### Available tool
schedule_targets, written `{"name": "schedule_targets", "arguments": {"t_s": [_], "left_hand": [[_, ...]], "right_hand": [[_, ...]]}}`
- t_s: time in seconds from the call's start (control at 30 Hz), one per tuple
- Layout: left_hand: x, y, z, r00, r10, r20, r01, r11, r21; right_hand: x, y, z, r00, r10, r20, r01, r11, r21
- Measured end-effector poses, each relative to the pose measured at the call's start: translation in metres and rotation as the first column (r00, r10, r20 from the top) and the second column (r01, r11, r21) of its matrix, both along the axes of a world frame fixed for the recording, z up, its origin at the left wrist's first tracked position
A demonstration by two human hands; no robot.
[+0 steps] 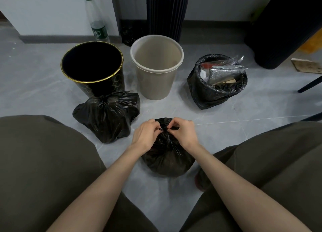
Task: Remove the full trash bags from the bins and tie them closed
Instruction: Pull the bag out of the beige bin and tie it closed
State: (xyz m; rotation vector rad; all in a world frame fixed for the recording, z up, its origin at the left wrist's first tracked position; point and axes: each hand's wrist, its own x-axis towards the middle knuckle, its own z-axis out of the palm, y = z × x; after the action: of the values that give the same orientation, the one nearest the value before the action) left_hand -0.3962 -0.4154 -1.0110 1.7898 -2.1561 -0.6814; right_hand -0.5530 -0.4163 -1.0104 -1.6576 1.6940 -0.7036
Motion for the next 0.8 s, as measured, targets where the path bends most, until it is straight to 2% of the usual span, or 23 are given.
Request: {"name": "schedule_targets", "arguments": {"t_s": [0.1, 0.27, 0.4, 0.43, 0.5, 0.6, 0.73, 0.8], "left_hand": [[0.003, 0.000, -0.001, 0.998, 0.028, 0.052, -0.027, 0.999, -0.025], [0.012, 0.001, -0.010, 0.991, 0.119, 0.059, -0.126, 0.982, 0.139], [0.014, 0.004, -0.013, 0.990, 0.101, 0.094, -0.115, 0.980, 0.159], [0.015, 0.003, -0.014, 0.994, 0.079, 0.072, -0.091, 0.980, 0.180], [0.017, -0.002, -0.016, 0.995, 0.064, -0.075, -0.043, 0.967, 0.251], [0.014, -0.009, -0.013, 0.951, 0.139, -0.276, -0.041, 0.942, 0.332], [0.009, -0.012, -0.005, 0.795, 0.376, -0.476, -0.123, 0.869, 0.480], [0.012, -0.013, -0.003, 0.749, 0.415, -0.516, -0.145, 0.863, 0.484]], "right_hand": [[-0.005, -0.003, 0.000, 0.998, -0.020, -0.052, 0.019, 1.000, -0.012], [-0.015, -0.007, -0.001, 0.978, 0.052, -0.200, -0.044, 0.998, 0.043], [-0.018, -0.003, -0.007, 0.962, 0.058, -0.267, -0.034, 0.995, 0.096], [-0.020, -0.003, -0.009, 0.965, 0.041, -0.258, -0.015, 0.995, 0.104], [-0.023, -0.004, -0.009, 0.979, -0.008, -0.205, 0.034, 0.992, 0.122], [-0.022, -0.004, -0.009, 0.994, -0.022, -0.110, 0.038, 0.988, 0.151], [-0.017, -0.006, -0.012, 1.000, -0.027, -0.012, 0.029, 0.978, 0.206], [-0.019, -0.008, -0.014, 0.999, -0.044, 0.023, 0.037, 0.967, 0.252]]}}
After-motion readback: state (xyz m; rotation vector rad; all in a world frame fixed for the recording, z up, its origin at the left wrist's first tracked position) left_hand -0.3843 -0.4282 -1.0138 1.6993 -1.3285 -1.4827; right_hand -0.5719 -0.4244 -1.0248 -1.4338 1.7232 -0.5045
